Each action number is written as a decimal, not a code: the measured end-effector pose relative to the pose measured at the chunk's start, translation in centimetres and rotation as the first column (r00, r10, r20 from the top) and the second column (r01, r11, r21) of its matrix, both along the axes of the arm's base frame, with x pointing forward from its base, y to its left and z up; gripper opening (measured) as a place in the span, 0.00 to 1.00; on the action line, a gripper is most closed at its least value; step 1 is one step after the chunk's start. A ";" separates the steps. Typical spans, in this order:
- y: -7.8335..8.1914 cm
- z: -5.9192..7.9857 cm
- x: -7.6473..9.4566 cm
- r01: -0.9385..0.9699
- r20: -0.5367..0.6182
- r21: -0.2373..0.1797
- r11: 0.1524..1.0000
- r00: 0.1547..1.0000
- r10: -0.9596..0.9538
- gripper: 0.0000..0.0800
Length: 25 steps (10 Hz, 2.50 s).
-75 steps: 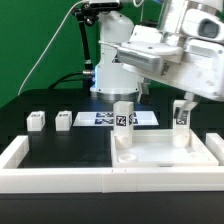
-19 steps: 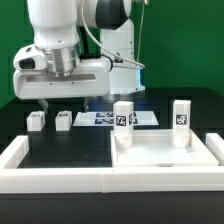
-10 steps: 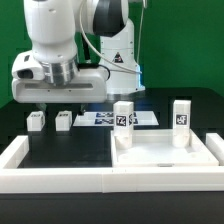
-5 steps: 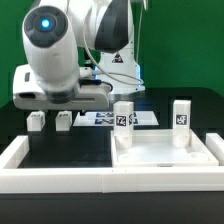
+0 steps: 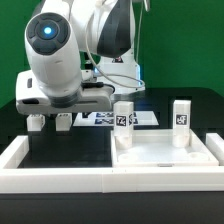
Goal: Assemble square table
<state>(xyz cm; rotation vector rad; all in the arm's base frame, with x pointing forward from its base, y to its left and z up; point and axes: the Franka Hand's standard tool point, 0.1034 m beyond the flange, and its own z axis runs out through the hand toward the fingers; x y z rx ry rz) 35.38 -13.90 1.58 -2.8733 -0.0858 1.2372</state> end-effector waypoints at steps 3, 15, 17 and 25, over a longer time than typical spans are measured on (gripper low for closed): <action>-0.2 0.0 -0.4 -0.014 -0.006 0.018 1.000 1.000 0.014 0.81; 2.4 4.4 3.0 -0.033 -0.021 0.058 0.998 0.999 0.034 0.36; 2.4 4.8 3.5 -0.042 0.007 0.061 0.997 0.999 0.042 0.36; 2.6 6.9 11.3 -0.023 0.527 0.075 0.997 0.849 -0.020 0.36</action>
Offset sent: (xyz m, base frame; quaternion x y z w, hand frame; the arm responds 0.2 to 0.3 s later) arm -0.0052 -0.0026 0.0022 -0.0112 0.0038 0.0010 0.9999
